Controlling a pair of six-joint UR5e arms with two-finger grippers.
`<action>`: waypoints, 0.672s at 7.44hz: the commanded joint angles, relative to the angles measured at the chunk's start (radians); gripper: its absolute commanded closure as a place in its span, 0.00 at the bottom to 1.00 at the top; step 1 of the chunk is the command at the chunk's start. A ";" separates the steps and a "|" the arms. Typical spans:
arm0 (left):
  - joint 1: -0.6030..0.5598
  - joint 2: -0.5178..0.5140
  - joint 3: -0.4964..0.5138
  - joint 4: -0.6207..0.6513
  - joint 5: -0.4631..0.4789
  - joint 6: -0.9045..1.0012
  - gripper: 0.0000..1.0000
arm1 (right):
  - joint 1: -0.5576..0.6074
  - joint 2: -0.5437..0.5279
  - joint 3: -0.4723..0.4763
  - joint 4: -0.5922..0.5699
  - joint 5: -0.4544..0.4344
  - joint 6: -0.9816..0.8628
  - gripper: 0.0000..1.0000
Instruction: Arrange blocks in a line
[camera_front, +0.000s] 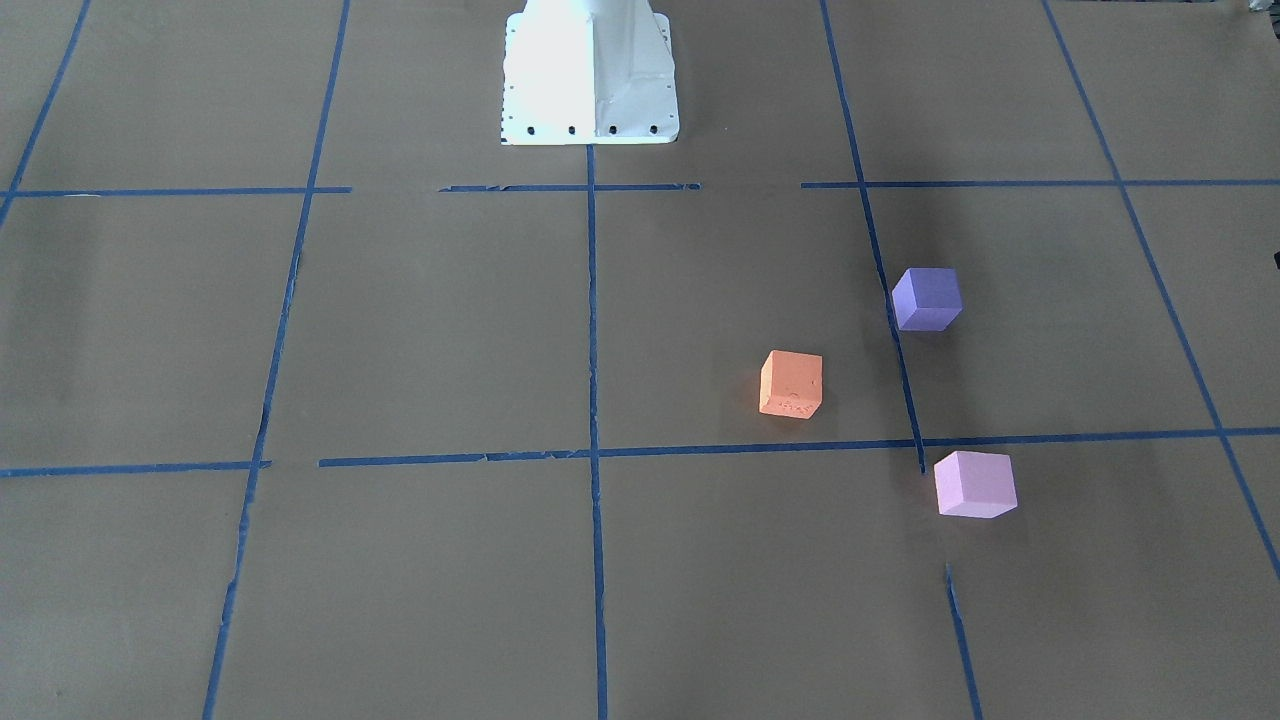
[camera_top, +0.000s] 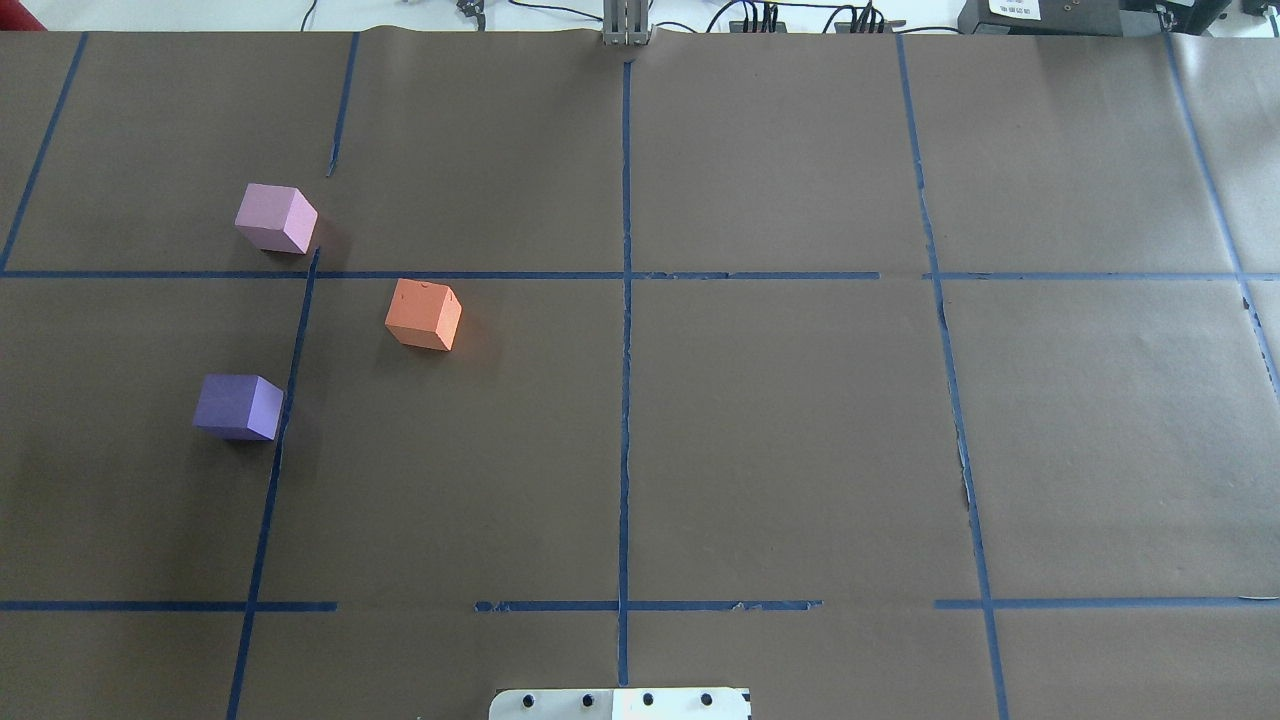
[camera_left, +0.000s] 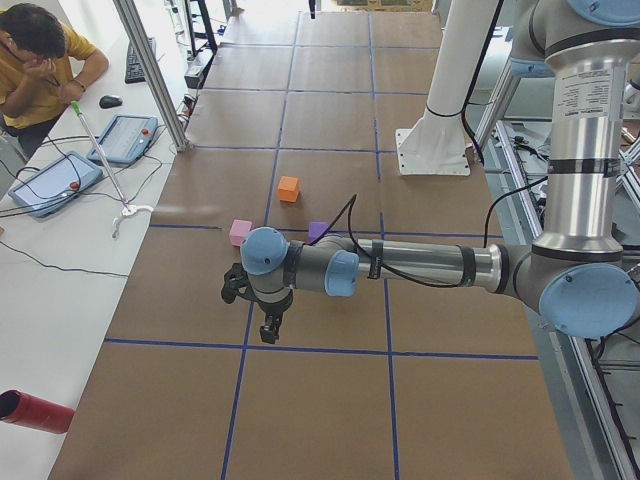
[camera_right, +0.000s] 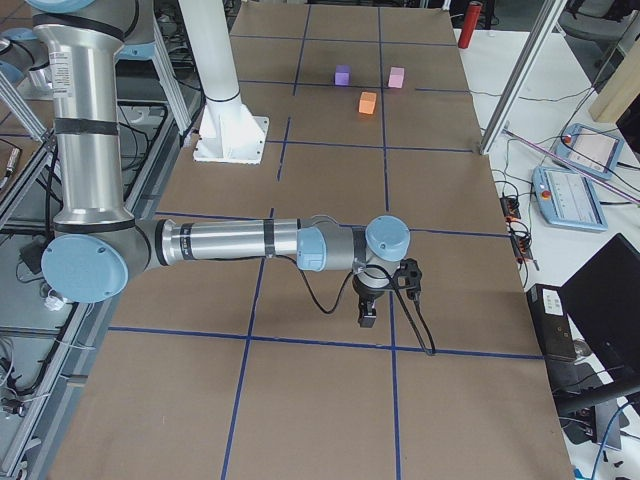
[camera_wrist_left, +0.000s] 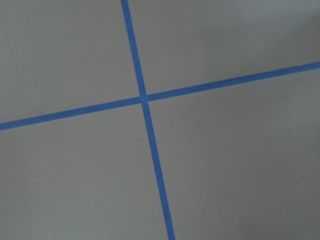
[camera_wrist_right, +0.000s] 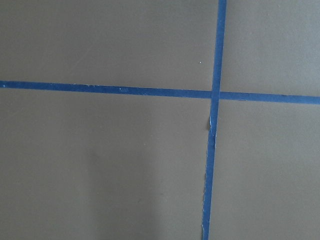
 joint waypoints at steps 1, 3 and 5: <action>0.003 -0.025 -0.009 -0.107 -0.005 -0.021 0.00 | 0.000 0.000 0.000 0.000 0.000 0.000 0.00; 0.139 -0.080 -0.086 -0.121 0.004 -0.304 0.00 | 0.000 0.000 0.000 0.000 0.000 0.000 0.00; 0.294 -0.259 -0.094 -0.120 0.019 -0.573 0.00 | 0.000 0.000 0.000 0.000 0.000 0.000 0.00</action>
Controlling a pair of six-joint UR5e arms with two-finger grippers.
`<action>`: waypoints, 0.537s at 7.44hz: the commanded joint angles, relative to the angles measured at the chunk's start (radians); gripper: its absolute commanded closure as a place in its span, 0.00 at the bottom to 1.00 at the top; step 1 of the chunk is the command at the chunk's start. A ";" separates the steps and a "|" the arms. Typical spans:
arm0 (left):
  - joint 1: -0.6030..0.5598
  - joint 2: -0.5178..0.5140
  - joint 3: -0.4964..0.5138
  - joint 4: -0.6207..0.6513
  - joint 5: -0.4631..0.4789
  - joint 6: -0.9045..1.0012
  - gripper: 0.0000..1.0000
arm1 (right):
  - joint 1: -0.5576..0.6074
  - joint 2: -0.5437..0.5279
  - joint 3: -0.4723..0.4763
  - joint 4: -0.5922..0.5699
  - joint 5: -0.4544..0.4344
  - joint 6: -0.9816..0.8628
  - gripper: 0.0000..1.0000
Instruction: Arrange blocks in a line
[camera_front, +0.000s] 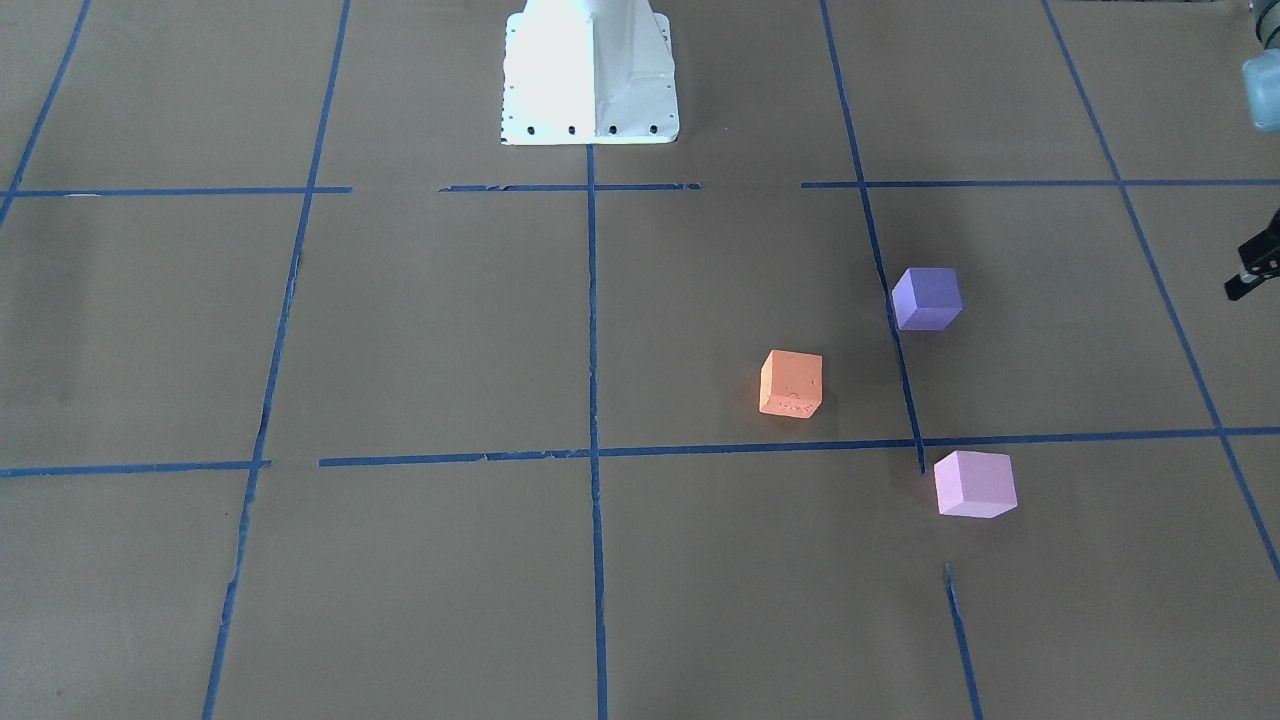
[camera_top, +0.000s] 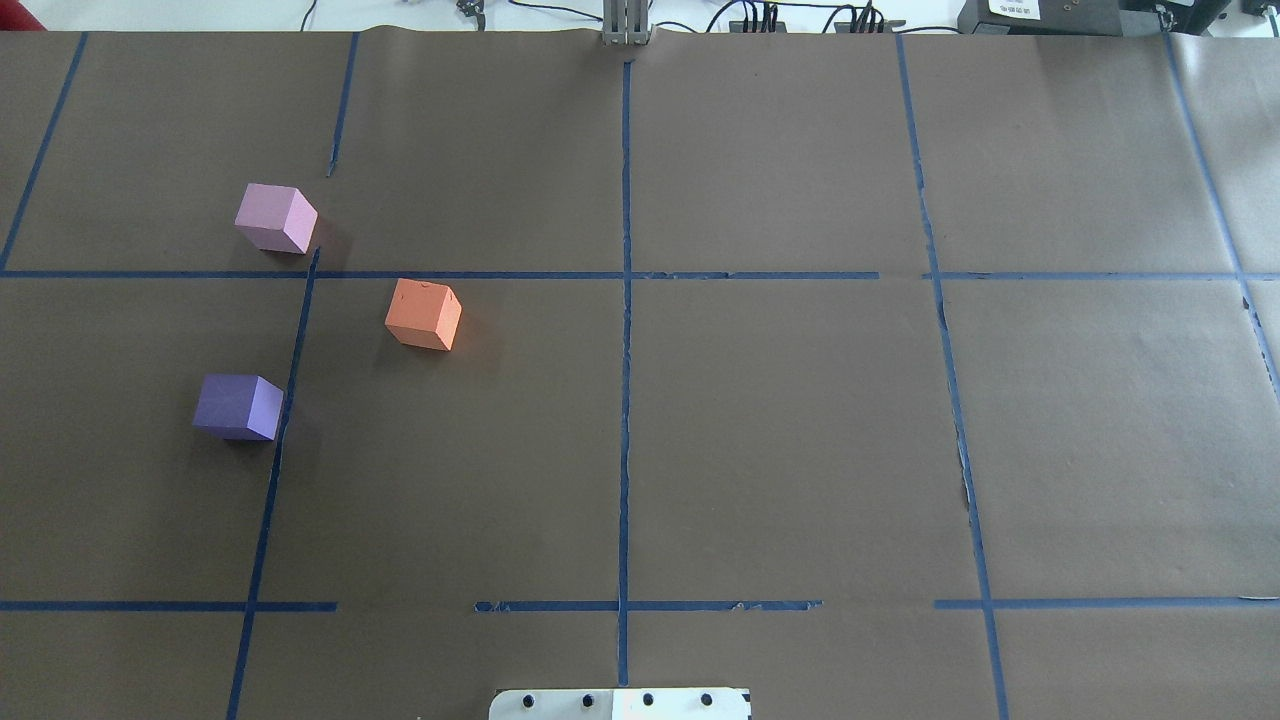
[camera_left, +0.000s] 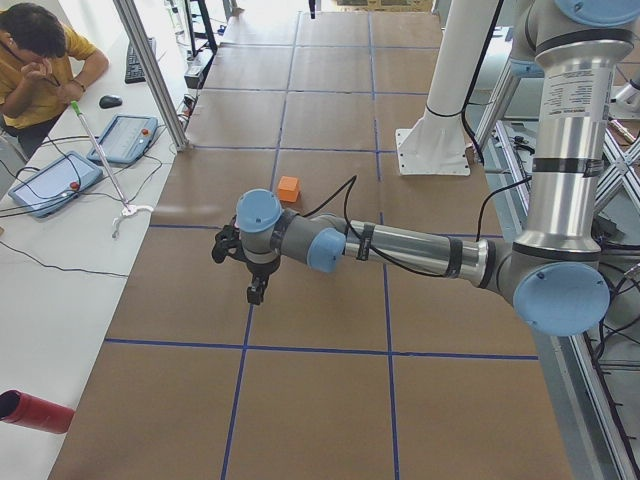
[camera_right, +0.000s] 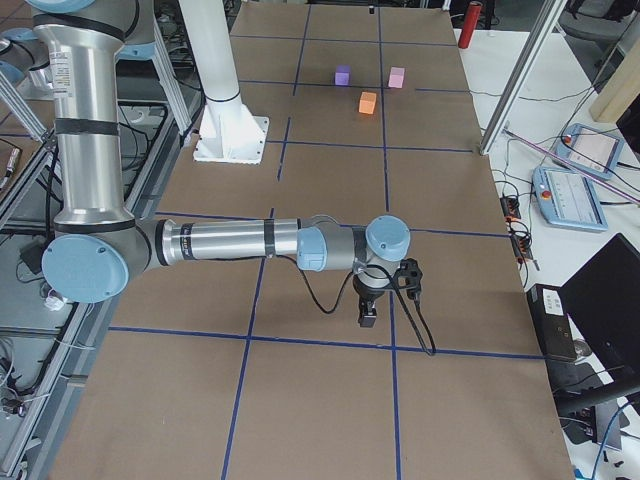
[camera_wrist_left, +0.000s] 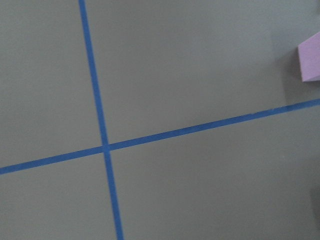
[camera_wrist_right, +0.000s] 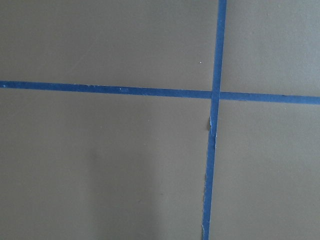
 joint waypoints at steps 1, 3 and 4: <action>0.182 -0.204 0.003 -0.001 0.072 -0.310 0.00 | 0.000 0.000 0.001 0.000 0.000 0.000 0.00; 0.360 -0.349 0.039 -0.001 0.162 -0.537 0.00 | 0.000 0.000 0.001 0.000 0.000 0.000 0.00; 0.441 -0.386 0.070 -0.002 0.222 -0.616 0.00 | 0.000 0.000 0.001 0.000 0.000 0.000 0.00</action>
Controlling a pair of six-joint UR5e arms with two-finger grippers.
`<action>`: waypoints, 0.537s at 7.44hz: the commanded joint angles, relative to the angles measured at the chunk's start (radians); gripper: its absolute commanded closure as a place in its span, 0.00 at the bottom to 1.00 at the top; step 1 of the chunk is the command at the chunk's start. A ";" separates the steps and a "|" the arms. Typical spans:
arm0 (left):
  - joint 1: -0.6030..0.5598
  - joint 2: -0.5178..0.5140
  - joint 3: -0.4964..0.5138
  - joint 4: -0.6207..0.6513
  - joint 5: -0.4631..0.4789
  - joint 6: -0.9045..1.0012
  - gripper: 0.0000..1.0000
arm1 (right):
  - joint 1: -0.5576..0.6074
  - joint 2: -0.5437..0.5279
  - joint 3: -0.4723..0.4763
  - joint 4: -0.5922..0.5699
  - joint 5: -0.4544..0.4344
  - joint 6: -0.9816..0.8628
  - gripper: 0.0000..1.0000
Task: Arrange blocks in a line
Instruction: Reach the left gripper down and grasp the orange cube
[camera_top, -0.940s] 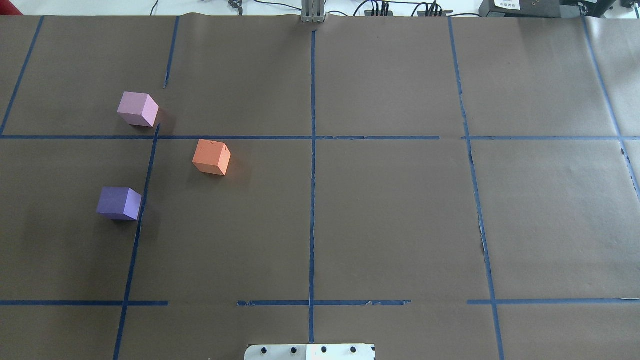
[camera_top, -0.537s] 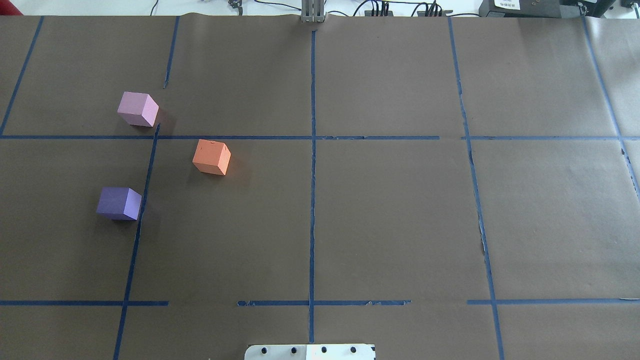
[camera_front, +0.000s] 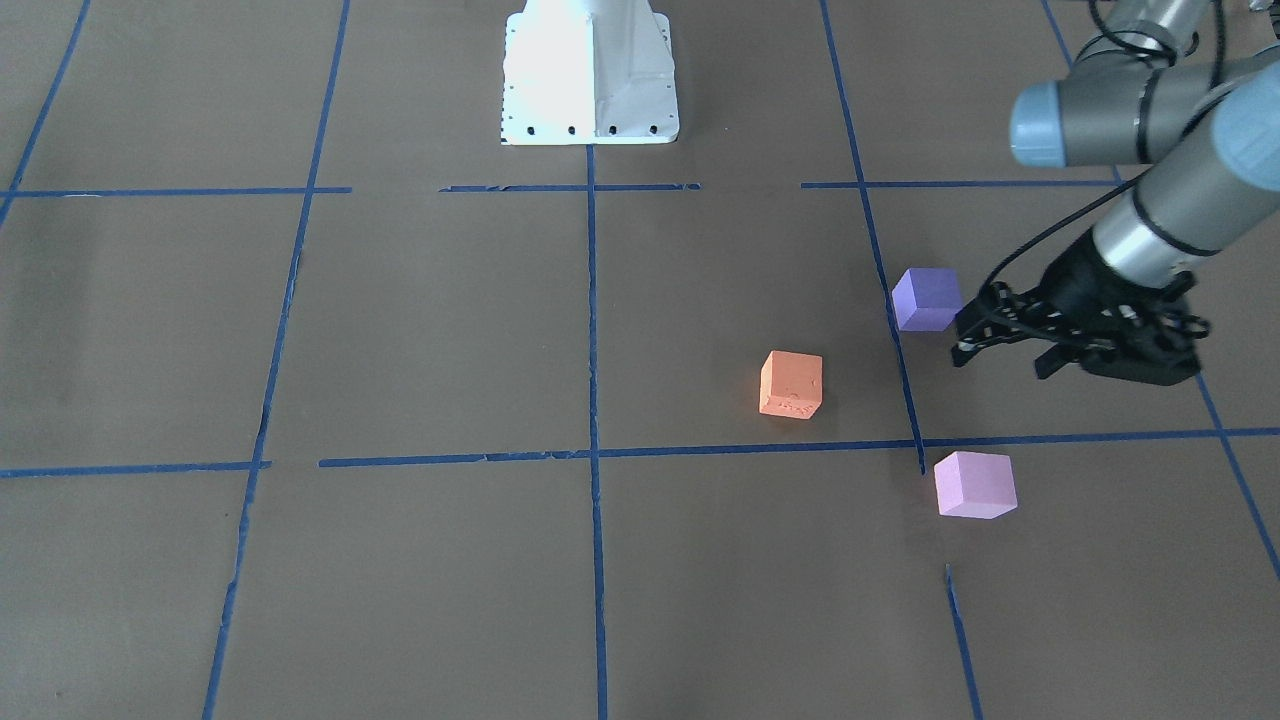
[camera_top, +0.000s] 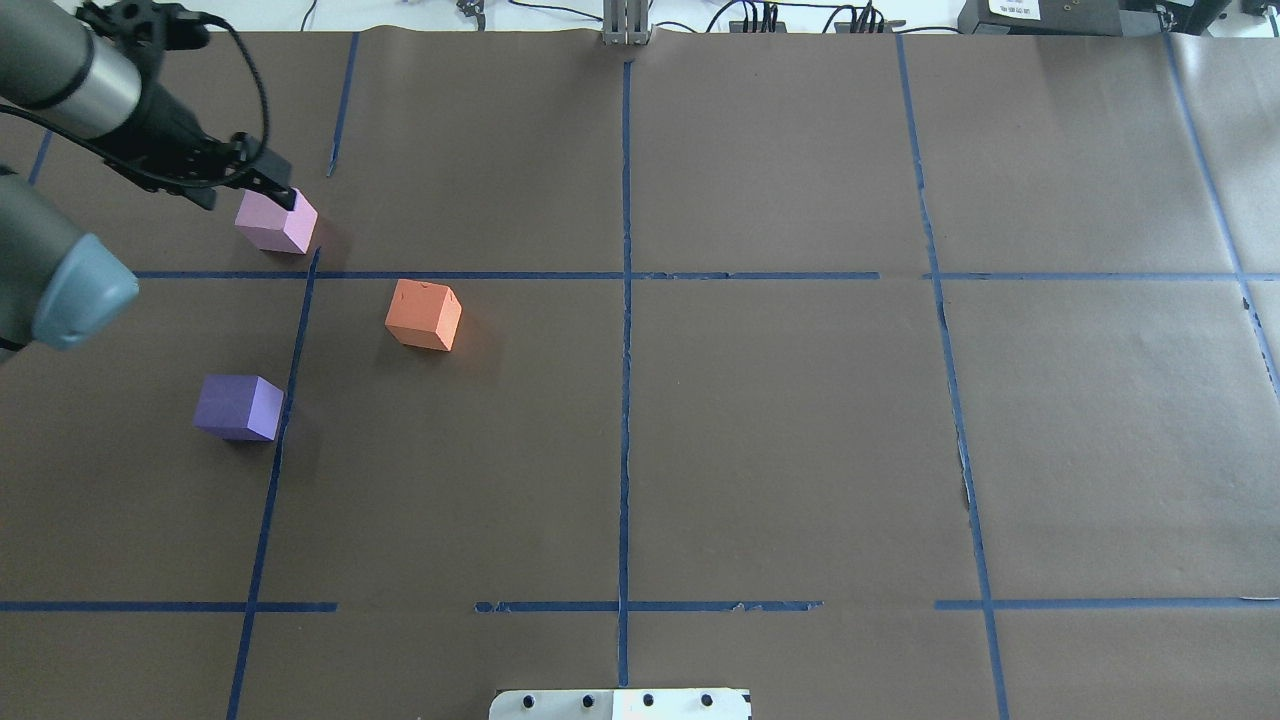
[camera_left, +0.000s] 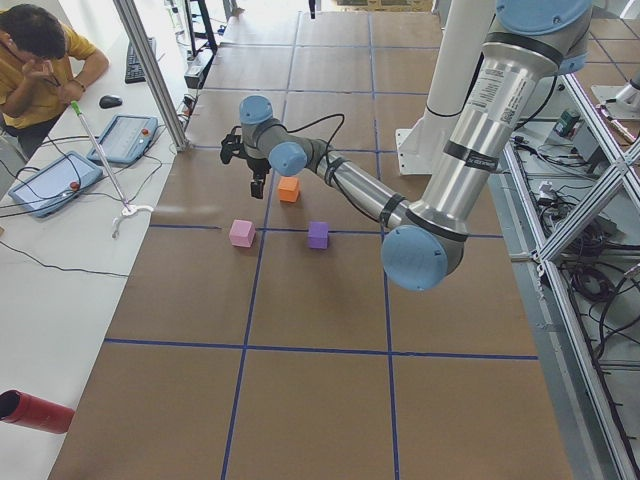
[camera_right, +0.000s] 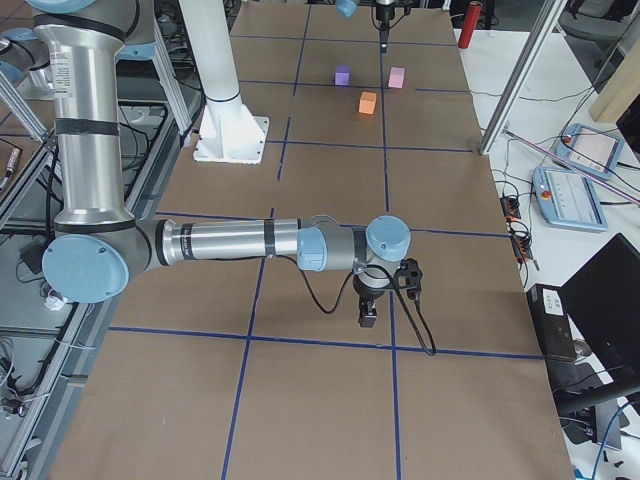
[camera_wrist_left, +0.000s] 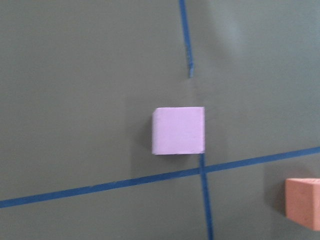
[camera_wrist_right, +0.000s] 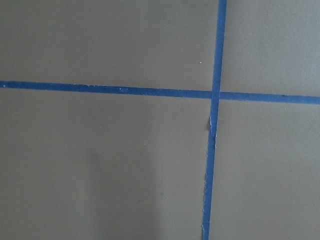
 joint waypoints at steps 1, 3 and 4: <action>0.147 -0.078 0.043 -0.001 0.106 -0.161 0.00 | 0.000 0.000 -0.001 0.000 0.000 0.000 0.00; 0.202 -0.079 0.072 -0.003 0.182 -0.169 0.00 | 0.000 0.000 -0.001 0.000 0.000 0.000 0.00; 0.214 -0.079 0.072 -0.003 0.190 -0.186 0.00 | 0.000 0.000 -0.001 0.000 0.000 0.000 0.00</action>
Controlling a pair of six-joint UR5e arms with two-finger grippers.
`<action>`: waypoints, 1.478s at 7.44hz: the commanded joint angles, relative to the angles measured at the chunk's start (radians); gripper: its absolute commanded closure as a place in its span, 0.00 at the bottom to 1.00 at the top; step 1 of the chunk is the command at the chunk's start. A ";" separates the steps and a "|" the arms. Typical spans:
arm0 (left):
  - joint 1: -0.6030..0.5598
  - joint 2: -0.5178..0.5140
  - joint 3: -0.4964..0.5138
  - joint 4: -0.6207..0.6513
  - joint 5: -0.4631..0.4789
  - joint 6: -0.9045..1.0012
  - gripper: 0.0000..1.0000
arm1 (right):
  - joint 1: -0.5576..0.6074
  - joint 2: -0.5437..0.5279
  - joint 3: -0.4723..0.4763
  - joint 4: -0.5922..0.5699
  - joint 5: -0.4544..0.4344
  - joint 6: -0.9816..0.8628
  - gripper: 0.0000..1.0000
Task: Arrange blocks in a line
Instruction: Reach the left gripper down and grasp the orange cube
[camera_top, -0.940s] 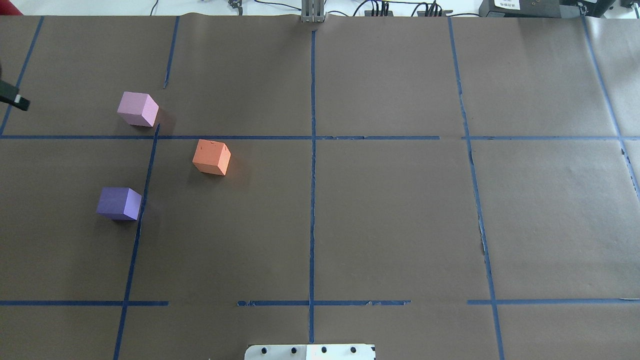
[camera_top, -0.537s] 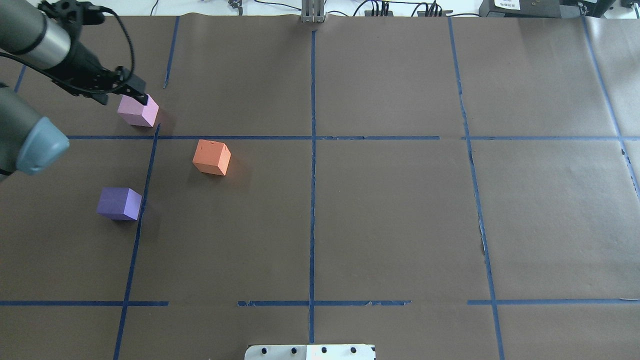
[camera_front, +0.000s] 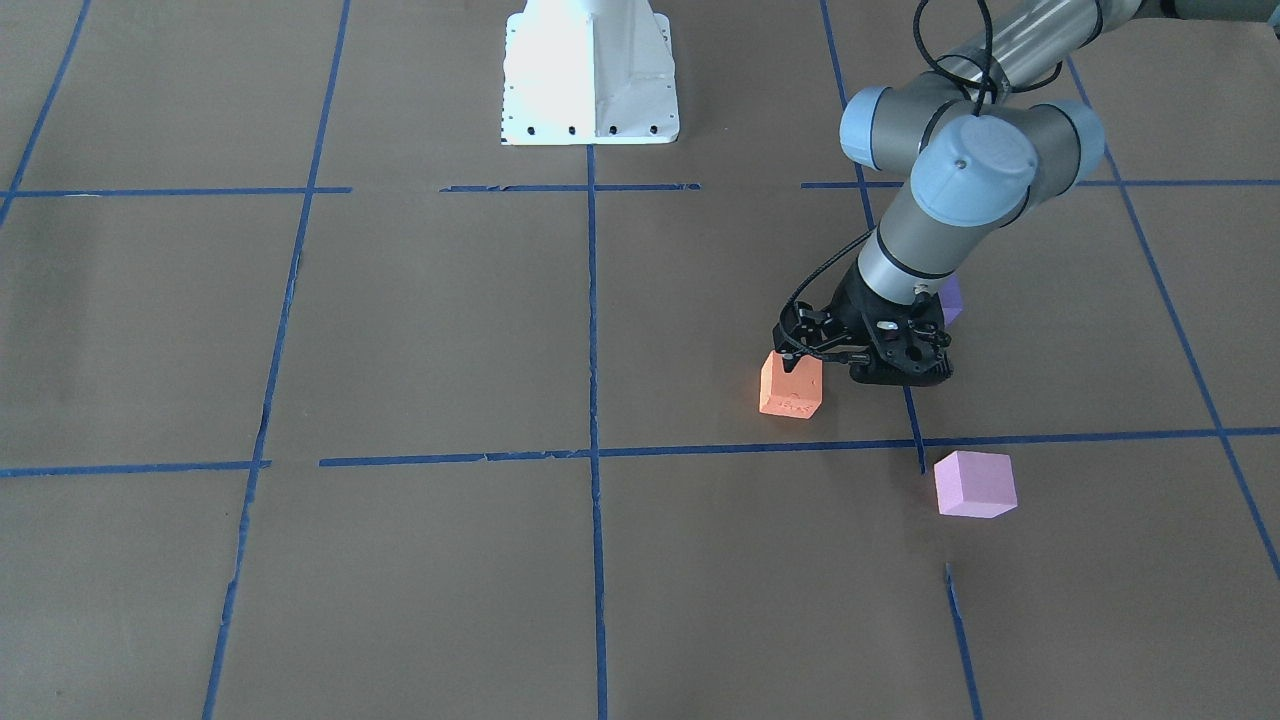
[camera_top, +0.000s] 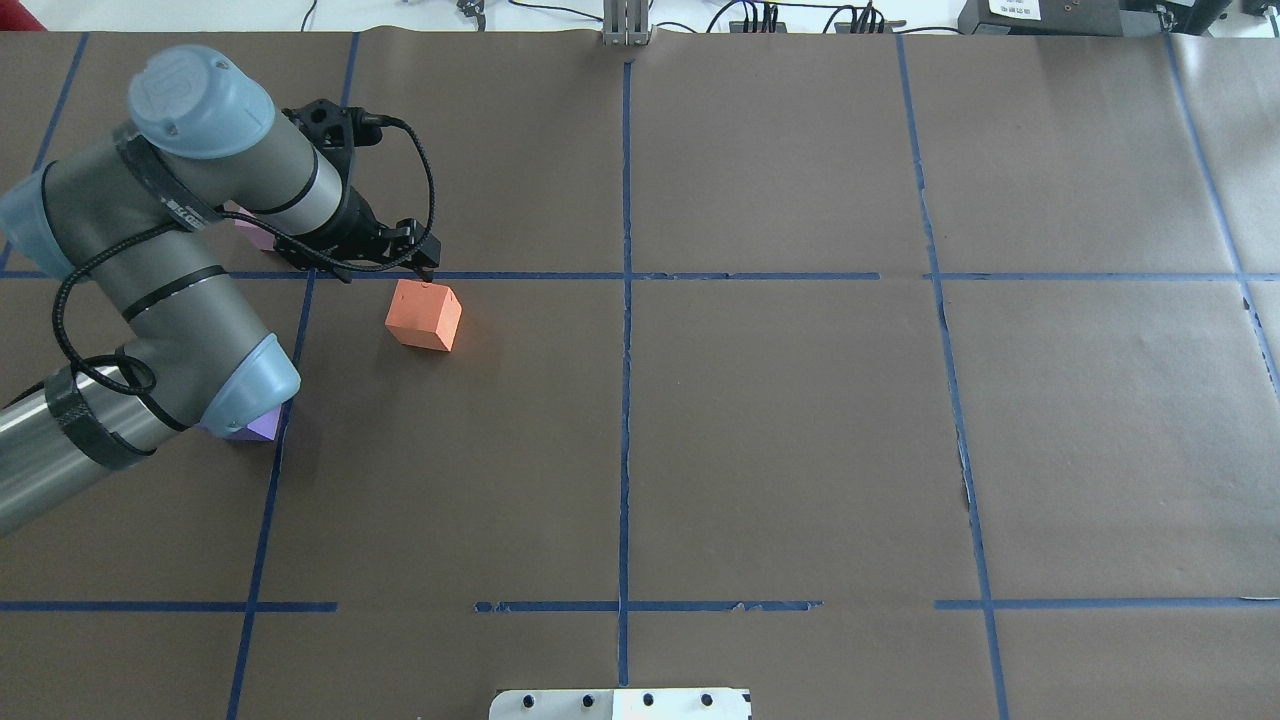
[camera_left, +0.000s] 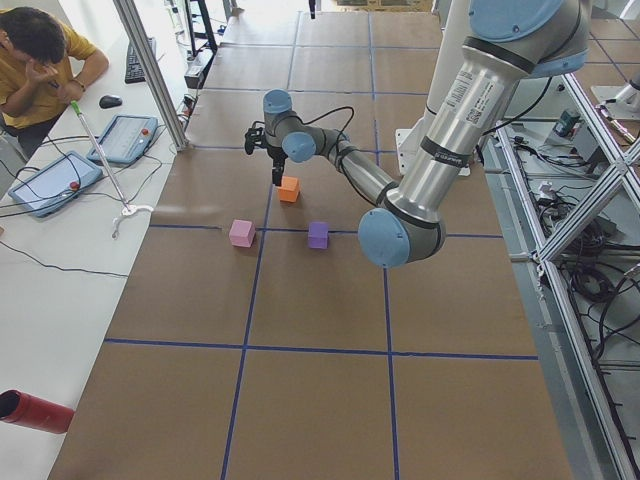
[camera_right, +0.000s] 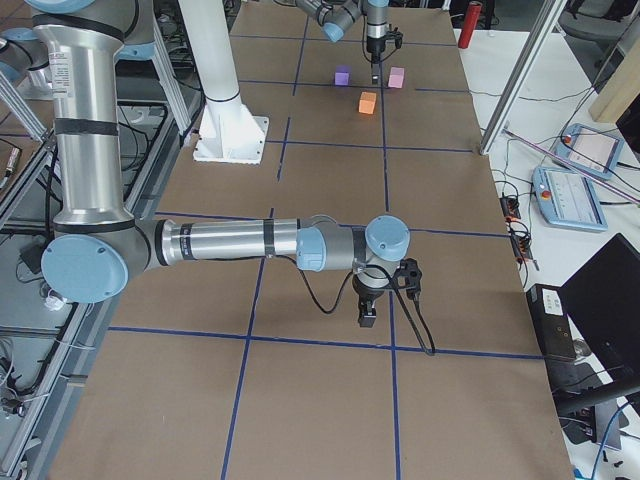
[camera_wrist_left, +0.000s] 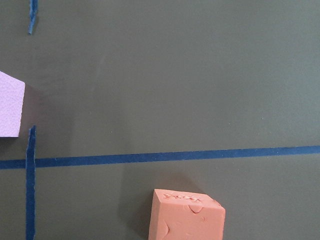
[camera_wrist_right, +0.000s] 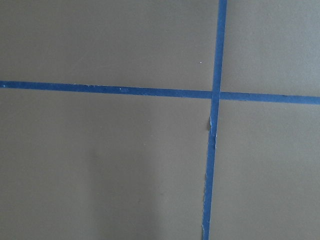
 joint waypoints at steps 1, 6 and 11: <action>0.042 -0.002 0.009 0.000 0.025 -0.028 0.00 | 0.000 0.000 -0.001 0.000 0.000 0.000 0.00; 0.089 0.001 0.126 -0.129 0.066 -0.036 0.00 | 0.000 0.000 0.001 0.000 0.000 0.000 0.00; 0.094 0.004 0.114 -0.128 0.057 -0.039 0.88 | 0.000 0.000 0.001 0.000 0.000 0.000 0.00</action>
